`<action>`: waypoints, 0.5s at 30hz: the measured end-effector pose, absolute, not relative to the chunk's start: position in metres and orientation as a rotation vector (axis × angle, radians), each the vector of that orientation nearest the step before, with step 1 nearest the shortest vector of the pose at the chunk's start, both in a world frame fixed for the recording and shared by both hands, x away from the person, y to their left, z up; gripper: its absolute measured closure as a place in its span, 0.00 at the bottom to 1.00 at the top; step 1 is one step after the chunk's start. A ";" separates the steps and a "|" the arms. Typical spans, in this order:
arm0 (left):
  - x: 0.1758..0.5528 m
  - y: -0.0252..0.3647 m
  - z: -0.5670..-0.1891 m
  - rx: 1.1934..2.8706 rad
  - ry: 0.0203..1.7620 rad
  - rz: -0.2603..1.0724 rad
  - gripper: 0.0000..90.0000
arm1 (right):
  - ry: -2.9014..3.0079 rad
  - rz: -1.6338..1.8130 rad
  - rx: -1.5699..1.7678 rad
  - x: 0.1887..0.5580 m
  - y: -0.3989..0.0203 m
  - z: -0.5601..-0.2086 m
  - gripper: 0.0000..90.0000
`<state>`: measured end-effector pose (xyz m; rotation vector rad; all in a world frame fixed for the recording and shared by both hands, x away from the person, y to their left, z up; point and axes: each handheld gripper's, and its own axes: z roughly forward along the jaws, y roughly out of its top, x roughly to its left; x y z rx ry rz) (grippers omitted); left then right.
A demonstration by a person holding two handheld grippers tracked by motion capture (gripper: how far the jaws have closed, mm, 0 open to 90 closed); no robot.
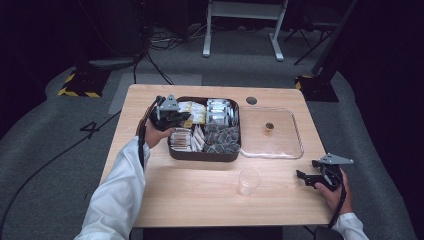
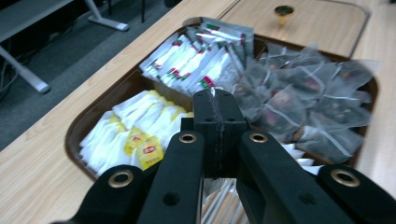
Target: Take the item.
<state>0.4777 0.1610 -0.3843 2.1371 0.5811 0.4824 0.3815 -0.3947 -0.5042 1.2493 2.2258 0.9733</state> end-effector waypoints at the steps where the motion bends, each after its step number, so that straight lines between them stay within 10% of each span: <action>1: 0.476 0.160 -0.384 2.134 0.576 0.480 1.00 | 2.226 0.973 1.249 0.382 -0.395 -0.504 0.17; 15: 0.459 0.141 -0.378 2.147 0.503 0.441 1.00 | 2.226 0.973 1.249 0.382 -0.395 -0.504 0.17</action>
